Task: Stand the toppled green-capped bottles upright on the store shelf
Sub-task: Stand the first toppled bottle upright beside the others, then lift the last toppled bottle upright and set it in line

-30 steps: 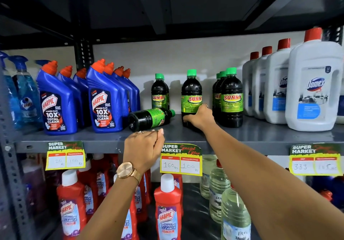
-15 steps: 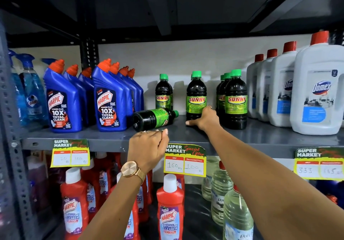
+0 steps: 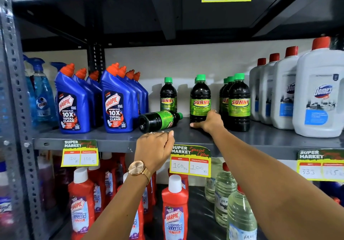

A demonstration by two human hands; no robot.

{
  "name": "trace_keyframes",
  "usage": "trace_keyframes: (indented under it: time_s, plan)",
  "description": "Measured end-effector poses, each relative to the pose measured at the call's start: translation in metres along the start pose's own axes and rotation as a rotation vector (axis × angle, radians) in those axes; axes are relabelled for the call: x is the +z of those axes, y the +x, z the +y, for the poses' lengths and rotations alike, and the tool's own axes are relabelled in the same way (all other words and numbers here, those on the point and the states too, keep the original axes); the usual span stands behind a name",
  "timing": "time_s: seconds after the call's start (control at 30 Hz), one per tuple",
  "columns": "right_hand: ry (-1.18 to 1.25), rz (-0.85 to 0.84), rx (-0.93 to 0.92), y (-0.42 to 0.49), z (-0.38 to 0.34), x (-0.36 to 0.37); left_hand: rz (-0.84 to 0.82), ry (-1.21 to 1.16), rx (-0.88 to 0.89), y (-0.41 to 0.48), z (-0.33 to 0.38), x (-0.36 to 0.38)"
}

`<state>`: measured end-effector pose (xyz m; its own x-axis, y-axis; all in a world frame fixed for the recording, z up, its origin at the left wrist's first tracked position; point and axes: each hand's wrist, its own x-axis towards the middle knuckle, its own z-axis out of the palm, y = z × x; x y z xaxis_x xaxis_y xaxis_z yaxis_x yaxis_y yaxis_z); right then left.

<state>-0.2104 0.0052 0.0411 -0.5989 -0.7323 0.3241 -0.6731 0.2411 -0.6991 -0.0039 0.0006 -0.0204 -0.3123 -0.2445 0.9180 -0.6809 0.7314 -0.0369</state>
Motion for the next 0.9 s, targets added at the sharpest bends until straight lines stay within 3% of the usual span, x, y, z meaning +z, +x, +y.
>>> trace_keyframes:
  time_s: [0.1, 0.2, 0.23, 0.27, 0.33, 0.43, 0.5, 0.67, 0.9]
  plan:
    - [-0.079, 0.149, -0.028, -0.01, -0.007, -0.003, -0.033, -0.029, -0.009, 0.001, -0.003, -0.003]
    - [-0.08, 0.545, -0.381, -0.021, -0.016, -0.009, -0.086, -0.139, -0.021, 0.001, -0.013, -0.009]
    - [-0.002, 0.591, -0.518, -0.026, -0.02, -0.009, -0.085, -0.155, -0.025, -0.001, -0.018, -0.014]
    - [0.063, 0.543, -0.607, -0.03, -0.022, -0.009, -0.075, -0.147, -0.019, -0.005, -0.024, -0.018]
    - [0.037, 0.292, -0.593, -0.031, -0.031, -0.002, -0.057, -0.074, -0.003, -0.01, -0.039, -0.027]
    - [0.077, -0.185, -0.226, -0.024, -0.052, 0.015, -0.059, 0.05, -0.02, -0.008, -0.055, -0.035]
    - [0.14, -0.408, 0.035, -0.019, -0.069, 0.022, -0.096, 0.108, -0.038, -0.008, -0.059, -0.036]
    - [0.069, -0.445, 0.12, 0.001, -0.09, 0.042, -0.144, 0.139, -0.021, -0.021, -0.067, -0.031]
    - [0.226, -0.473, 0.325, 0.023, -0.089, 0.06, -0.074, 0.153, -0.02, -0.022, -0.065, -0.027]
